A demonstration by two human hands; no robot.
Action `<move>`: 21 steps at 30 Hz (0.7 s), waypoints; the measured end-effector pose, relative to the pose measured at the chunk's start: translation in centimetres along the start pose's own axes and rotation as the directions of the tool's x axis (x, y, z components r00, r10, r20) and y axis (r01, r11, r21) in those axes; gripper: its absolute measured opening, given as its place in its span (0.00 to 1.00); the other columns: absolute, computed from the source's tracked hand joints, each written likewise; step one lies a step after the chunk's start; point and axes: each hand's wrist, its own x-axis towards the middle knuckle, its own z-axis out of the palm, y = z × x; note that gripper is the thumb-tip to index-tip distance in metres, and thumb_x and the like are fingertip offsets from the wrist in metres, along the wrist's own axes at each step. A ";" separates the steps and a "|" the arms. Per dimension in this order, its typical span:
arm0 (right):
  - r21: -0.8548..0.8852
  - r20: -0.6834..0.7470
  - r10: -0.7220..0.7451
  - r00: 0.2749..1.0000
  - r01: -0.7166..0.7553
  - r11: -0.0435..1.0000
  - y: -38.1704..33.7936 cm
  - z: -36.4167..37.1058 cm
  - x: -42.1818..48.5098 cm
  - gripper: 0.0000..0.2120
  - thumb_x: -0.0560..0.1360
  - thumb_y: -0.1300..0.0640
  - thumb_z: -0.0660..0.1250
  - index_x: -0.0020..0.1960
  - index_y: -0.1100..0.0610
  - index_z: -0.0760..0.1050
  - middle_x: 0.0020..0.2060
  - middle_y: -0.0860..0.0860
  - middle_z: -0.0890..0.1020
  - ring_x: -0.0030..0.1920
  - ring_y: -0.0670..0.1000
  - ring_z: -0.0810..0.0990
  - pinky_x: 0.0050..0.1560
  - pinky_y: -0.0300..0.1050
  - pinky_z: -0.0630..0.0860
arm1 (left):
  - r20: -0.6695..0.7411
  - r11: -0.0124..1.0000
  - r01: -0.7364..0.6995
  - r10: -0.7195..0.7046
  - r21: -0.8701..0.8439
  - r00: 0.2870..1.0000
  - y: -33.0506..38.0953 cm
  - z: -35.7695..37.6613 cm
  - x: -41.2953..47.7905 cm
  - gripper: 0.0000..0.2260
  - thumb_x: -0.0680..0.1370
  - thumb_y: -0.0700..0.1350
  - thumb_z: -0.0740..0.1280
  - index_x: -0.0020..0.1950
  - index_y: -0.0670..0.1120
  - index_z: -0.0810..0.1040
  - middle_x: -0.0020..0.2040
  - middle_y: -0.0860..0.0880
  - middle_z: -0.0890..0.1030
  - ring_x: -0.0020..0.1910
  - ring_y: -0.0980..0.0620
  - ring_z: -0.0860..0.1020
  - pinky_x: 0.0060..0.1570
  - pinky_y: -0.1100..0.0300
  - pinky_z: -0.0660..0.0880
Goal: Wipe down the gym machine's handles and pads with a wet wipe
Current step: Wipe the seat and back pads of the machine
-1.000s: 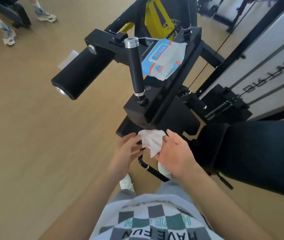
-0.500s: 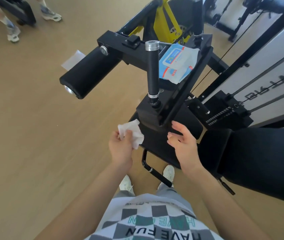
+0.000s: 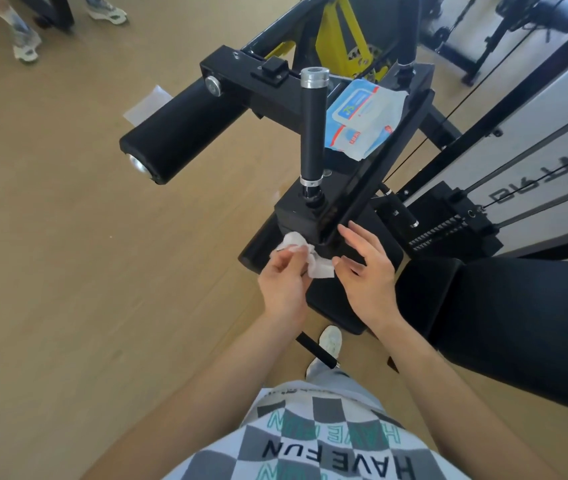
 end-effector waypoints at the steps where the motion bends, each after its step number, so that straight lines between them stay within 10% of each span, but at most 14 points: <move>1: -0.002 0.012 0.002 1.000 -0.002 1.000 0.0 -0.1 0.0 0.26 0.77 0.69 0.71 0.72 0.53 0.74 0.69 0.42 0.71 0.69 0.41 0.73 0.64 0.36 0.76 | 0.008 1.000 0.021 -0.021 -0.013 1.000 -0.2 0.2 -0.2 0.03 0.79 0.39 0.72 0.47 0.40 0.82 0.51 0.42 0.85 0.55 0.42 0.85 0.58 0.48 0.82; 21: -0.015 0.116 0.030 0.993 -0.029 0.999 0.4 -0.9 0.1 0.30 0.77 0.68 0.71 0.75 0.50 0.71 0.75 0.44 0.69 0.71 0.39 0.68 0.62 0.27 0.71 | 0.071 0.951 -0.146 0.131 0.272 0.989 1.8 -0.5 -0.3 0.14 0.79 0.30 0.67 0.48 0.49 0.82 0.50 0.49 0.83 0.54 0.48 0.82 0.57 0.52 0.80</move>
